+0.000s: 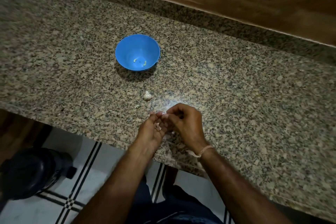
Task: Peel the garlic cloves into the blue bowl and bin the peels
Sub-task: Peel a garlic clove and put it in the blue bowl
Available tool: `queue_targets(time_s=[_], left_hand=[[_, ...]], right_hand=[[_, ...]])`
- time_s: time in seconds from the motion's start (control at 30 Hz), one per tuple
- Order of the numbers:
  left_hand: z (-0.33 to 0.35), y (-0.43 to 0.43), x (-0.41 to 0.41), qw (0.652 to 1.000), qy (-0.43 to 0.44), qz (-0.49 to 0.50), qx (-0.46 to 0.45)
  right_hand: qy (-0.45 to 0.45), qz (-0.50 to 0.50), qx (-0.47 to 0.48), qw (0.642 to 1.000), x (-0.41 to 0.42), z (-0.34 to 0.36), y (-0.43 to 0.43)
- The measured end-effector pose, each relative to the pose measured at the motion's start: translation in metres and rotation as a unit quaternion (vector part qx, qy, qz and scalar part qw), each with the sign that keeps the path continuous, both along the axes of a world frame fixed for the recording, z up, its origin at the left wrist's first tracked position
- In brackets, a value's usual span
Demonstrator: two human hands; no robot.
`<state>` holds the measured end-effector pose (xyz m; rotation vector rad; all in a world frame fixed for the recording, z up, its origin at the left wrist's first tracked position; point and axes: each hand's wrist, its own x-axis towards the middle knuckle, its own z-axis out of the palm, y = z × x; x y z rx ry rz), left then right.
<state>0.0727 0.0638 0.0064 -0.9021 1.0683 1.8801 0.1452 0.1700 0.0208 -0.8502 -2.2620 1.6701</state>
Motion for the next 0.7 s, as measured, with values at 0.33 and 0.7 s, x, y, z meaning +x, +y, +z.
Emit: queue_targets(time_s=[0.33, 0.7], left_hand=[[-0.011, -0.049, -0.011, 0.998, 0.019, 0.050, -0.044], [-0.008, -0.058, -0.002, 0.997, 0.028, 0.051, -0.045]], right_hand=[[-0.202, 0.227, 0.387, 0.871, 0.040, -0.061, 0.001], [-0.078, 0.209, 0.288, 0.931, 0.007, -0.055, -0.016]])
